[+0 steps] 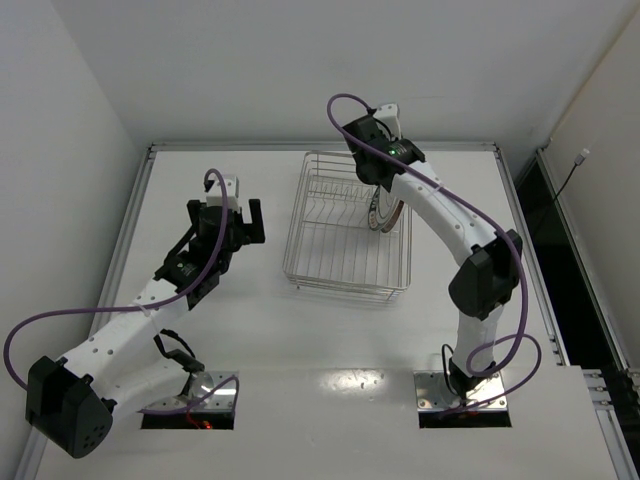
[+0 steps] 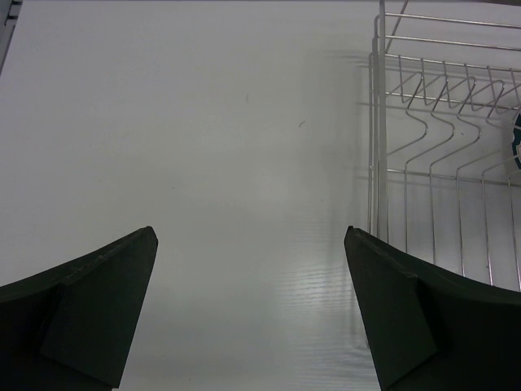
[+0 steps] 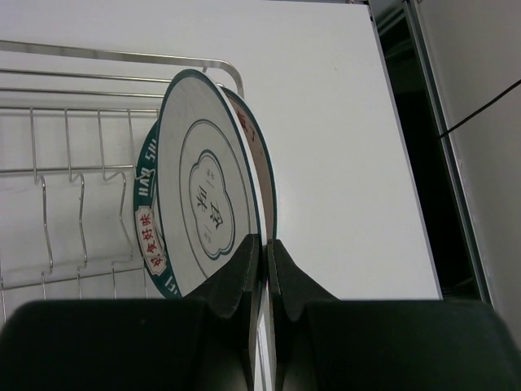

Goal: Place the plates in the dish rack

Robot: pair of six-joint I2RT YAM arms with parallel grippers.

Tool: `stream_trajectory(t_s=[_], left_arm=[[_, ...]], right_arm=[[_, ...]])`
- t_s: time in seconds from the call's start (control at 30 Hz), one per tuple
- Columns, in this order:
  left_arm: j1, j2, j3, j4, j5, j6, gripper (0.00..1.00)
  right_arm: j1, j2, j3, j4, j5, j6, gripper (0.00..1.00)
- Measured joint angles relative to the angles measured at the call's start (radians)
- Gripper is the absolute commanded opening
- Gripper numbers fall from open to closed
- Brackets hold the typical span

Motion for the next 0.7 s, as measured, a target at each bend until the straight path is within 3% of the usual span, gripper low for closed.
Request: stream_trajectory(t_s=[0.7], left_arm=[[0.0,0.0,0.0,0.0,0.0,0.0,1.0]], right_arm=[[0.003,-0.031,0.002,0.002,-0.007,-0.001,0.0]])
